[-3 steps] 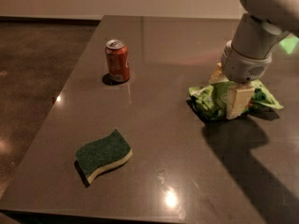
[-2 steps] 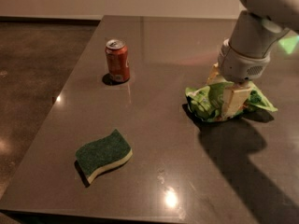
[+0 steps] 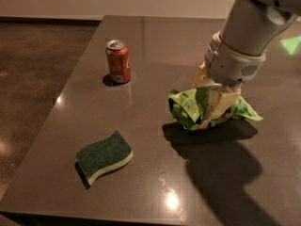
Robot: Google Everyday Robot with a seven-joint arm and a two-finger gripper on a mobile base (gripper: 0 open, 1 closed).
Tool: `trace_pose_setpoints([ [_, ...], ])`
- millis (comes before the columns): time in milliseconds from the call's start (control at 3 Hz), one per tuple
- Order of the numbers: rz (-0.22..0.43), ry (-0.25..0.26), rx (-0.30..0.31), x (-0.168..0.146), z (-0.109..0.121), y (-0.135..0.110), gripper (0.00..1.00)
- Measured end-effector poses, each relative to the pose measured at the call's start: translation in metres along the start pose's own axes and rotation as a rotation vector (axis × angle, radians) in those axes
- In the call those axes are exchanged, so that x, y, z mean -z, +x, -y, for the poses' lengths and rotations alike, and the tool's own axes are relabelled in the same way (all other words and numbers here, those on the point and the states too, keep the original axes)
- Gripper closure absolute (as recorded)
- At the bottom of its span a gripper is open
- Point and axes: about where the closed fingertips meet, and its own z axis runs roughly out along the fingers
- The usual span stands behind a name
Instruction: Move green rice chip bag near sponge
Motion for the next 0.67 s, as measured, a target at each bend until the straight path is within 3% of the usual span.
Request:
trace_pose_setpoints([
  [667,0.095,-0.035,0.094,-0.002,-0.026,-0.085,1.00],
])
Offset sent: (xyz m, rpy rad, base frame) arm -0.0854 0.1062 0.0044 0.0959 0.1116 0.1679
